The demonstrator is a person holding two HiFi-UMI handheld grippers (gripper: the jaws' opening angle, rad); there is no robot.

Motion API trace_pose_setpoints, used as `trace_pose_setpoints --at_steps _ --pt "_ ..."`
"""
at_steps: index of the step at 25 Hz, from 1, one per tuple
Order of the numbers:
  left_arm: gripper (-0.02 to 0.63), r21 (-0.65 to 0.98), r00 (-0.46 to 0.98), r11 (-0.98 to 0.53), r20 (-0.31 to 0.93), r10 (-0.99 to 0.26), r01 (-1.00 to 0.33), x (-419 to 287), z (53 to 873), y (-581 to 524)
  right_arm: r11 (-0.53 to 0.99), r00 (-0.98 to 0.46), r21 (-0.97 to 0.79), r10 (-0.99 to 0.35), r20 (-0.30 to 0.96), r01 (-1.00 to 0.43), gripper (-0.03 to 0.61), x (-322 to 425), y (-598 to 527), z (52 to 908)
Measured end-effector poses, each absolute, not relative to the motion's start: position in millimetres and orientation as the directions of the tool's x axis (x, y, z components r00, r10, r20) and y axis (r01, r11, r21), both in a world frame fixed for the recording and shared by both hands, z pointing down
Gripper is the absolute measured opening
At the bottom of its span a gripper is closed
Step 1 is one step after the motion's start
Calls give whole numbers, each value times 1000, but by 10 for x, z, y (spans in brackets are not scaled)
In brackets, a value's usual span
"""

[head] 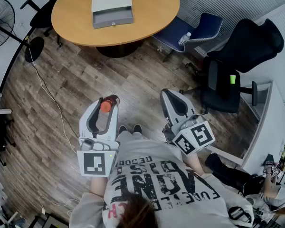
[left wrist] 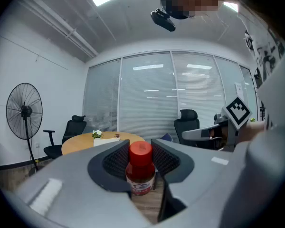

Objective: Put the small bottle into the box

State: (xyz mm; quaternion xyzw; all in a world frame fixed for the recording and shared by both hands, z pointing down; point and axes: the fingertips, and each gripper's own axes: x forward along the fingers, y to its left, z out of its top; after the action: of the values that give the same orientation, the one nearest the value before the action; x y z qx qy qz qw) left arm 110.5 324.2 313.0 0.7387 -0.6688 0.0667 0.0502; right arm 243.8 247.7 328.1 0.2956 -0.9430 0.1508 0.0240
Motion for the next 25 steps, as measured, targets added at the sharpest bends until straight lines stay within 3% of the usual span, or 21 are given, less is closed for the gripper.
trace_pose_setpoints --at_steps 9,25 --pt "149 -3 145 -147 175 -974 -989 1281 3172 3855 784 -827 -269 -549 123 -560 15 2411 3158 3239" --pt "149 -18 95 -98 128 -987 -995 1341 3067 4203 808 -841 -244 -536 71 -536 15 2607 3470 3142"
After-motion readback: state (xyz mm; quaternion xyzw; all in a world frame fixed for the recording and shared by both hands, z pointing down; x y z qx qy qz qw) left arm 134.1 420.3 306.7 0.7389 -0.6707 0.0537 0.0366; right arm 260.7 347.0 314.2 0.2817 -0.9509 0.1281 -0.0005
